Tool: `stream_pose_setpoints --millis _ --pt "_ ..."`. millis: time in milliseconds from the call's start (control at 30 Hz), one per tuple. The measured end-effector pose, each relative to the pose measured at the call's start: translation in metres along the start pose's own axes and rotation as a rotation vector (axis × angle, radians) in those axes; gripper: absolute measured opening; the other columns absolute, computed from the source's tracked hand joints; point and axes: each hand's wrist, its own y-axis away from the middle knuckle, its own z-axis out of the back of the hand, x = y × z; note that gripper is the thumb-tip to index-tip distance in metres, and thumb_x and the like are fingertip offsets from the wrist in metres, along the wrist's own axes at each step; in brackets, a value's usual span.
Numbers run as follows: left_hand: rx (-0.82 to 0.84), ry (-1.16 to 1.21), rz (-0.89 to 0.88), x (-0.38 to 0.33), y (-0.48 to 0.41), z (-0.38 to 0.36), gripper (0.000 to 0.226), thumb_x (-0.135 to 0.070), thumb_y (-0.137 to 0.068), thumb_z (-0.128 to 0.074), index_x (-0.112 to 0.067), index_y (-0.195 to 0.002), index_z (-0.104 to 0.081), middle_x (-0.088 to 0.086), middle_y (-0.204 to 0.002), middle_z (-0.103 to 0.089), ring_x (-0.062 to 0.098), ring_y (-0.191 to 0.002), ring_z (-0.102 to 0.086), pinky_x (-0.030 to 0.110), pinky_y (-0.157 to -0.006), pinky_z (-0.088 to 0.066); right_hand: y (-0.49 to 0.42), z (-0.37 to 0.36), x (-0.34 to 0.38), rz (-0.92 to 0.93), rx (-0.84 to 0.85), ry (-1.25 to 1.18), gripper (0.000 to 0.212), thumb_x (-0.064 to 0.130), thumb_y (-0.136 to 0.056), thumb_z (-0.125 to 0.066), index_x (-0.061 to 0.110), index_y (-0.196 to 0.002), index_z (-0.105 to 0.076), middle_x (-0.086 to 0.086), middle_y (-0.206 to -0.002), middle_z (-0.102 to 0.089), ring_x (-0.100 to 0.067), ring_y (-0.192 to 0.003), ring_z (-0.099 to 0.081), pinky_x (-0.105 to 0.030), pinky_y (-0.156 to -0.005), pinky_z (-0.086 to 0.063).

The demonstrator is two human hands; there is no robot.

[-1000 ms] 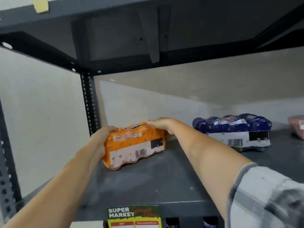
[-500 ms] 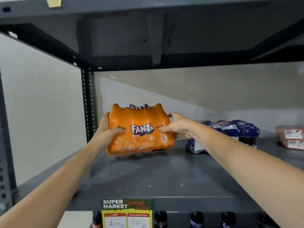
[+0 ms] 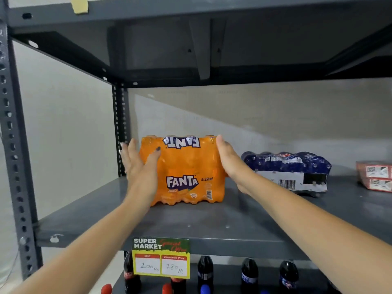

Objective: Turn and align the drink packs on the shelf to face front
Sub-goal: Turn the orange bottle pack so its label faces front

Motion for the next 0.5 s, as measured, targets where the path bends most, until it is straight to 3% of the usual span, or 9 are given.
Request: stream_pose_setpoints --millis 133,233,300,367,433,500 --pt "-0.104 0.075 0.16 -0.012 0.014 -0.032 0.067 -0.037 -0.099 -0.039 -0.025 -0.158 -0.009 -0.001 -0.168 0.005 0.018 -0.154 0.006 0.049 -0.124 0.0 0.004 -0.003 0.013 -0.062 0.071 -0.243 0.075 0.067 -0.096 -0.011 0.023 -0.15 -0.036 -0.014 -0.147 -0.051 -0.032 -0.13 -0.05 -0.047 -0.105 -0.038" --pt "-0.19 -0.001 0.179 -0.001 -0.01 -0.038 0.062 -0.035 -0.101 -0.035 -0.023 -0.157 -0.013 0.003 -0.168 -0.002 0.022 -0.154 0.002 0.048 -0.123 -0.001 0.005 -0.011 0.008 -0.055 0.01 -0.173 0.088 0.084 -0.083 -0.012 0.029 -0.147 -0.037 -0.01 -0.142 -0.052 -0.029 -0.121 -0.052 -0.048 -0.102 -0.042" --pt "-0.192 0.033 0.215 0.005 -0.029 -0.037 0.063 -0.038 -0.097 -0.036 -0.024 -0.156 -0.021 0.005 -0.166 -0.014 0.025 -0.153 -0.009 0.05 -0.123 -0.009 0.015 -0.013 0.003 -0.021 -0.077 -0.049 0.086 0.083 -0.082 -0.019 0.027 -0.145 -0.036 -0.006 -0.142 -0.047 -0.029 -0.129 -0.043 -0.051 -0.108 -0.036" --pt "-0.115 0.091 0.31 0.015 -0.048 -0.038 0.072 -0.05 -0.086 -0.038 -0.033 -0.154 -0.024 0.002 -0.163 -0.025 0.028 -0.149 -0.022 0.054 -0.119 -0.02 0.031 -0.018 -0.004 0.084 -0.161 0.076 0.072 0.068 -0.092 -0.03 0.022 -0.147 -0.031 -0.007 -0.144 -0.04 -0.027 -0.135 -0.033 -0.046 -0.11 -0.032" --pt "-0.031 0.149 0.337 0.045 -0.075 -0.041 0.076 -0.06 -0.071 -0.04 -0.043 -0.145 -0.032 0.002 -0.155 -0.039 0.03 -0.142 -0.038 0.058 -0.112 -0.032 0.048 -0.02 -0.011 0.18 -0.151 0.151 0.067 0.06 -0.096 -0.032 0.02 -0.149 -0.026 -0.006 -0.147 -0.033 -0.025 -0.139 -0.026 -0.043 -0.109 -0.028" --pt "0.042 0.219 0.321 0.053 -0.077 -0.043 0.064 -0.055 -0.075 -0.043 -0.034 -0.136 -0.043 0.006 -0.143 -0.052 0.032 -0.129 -0.053 0.058 -0.104 -0.043 0.05 -0.018 -0.012 0.215 -0.137 0.127 0.062 0.062 -0.096 -0.03 0.022 -0.143 -0.035 -0.005 -0.142 -0.037 -0.022 -0.135 -0.032 -0.044 -0.109 -0.031"
